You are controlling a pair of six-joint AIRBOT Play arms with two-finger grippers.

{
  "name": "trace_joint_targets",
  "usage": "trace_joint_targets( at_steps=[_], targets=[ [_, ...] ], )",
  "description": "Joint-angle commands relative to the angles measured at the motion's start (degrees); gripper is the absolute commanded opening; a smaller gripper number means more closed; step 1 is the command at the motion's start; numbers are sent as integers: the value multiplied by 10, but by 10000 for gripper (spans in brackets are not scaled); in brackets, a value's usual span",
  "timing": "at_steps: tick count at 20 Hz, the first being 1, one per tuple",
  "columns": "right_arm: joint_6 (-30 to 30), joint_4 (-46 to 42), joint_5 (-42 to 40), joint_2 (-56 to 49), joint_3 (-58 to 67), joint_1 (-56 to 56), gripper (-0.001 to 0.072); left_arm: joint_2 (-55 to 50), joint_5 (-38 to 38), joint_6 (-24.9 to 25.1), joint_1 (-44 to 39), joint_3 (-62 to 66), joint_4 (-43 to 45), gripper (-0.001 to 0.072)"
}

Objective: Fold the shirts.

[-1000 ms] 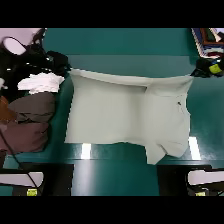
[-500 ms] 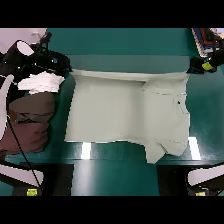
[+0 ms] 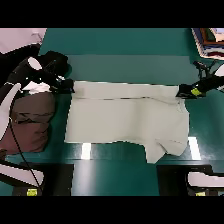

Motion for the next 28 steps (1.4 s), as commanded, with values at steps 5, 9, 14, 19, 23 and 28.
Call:
trace_joint_targets(
  at_steps=[5, 9, 14, 19, 23, 28],
  targets=[
    [-30, 94, 113, 85, -63, -64, 464, 138, -86, -7, 7, -93, 96, 498],
    [-30, 110, 108, 199, -148, -91, 463, 276, -88, -13, 7, -296, 78, 498],
    [-30, 154, 106, 264, -174, -114, 462, 345, -44, -28, 6, -467, 12, 498],
    [-30, 153, 106, 283, -174, -114, 462, 345, -22, -18, 6, -509, -19, 497],
    [-30, 143, 121, 285, -174, -114, 462, 345, -17, 2, 6, -508, -50, 40],
    [-12, -7, 196, 308, -258, -176, 464, 358, -32, 21, 6, -457, -55, 20]
  ],
)
